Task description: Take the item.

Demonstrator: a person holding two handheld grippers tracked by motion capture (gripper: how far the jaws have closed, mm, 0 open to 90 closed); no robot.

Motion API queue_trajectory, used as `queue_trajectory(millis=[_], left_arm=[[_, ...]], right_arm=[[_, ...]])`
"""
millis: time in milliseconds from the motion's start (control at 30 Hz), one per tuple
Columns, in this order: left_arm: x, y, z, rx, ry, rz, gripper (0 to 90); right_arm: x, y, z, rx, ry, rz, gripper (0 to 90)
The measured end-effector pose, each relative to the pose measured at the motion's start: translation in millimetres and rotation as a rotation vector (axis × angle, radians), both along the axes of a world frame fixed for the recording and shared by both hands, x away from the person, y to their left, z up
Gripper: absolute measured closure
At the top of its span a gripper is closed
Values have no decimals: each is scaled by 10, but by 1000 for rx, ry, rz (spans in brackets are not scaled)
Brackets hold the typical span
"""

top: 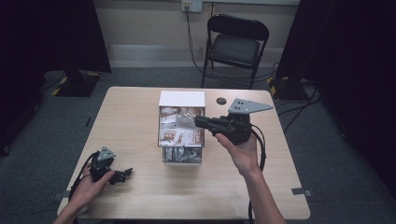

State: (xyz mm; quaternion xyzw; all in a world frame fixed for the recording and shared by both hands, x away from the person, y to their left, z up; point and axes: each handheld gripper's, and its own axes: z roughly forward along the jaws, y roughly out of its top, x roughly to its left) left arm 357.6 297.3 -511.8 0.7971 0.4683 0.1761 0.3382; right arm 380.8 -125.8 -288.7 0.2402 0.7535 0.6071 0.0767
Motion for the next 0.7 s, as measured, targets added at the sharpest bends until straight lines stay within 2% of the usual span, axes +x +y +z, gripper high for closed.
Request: queue_trajectory(millis=[700], left_arm=[[0,-1,-1,-2,1,0,0]], right_arm=[[-12,-310,117,49,-27,-69,877]])
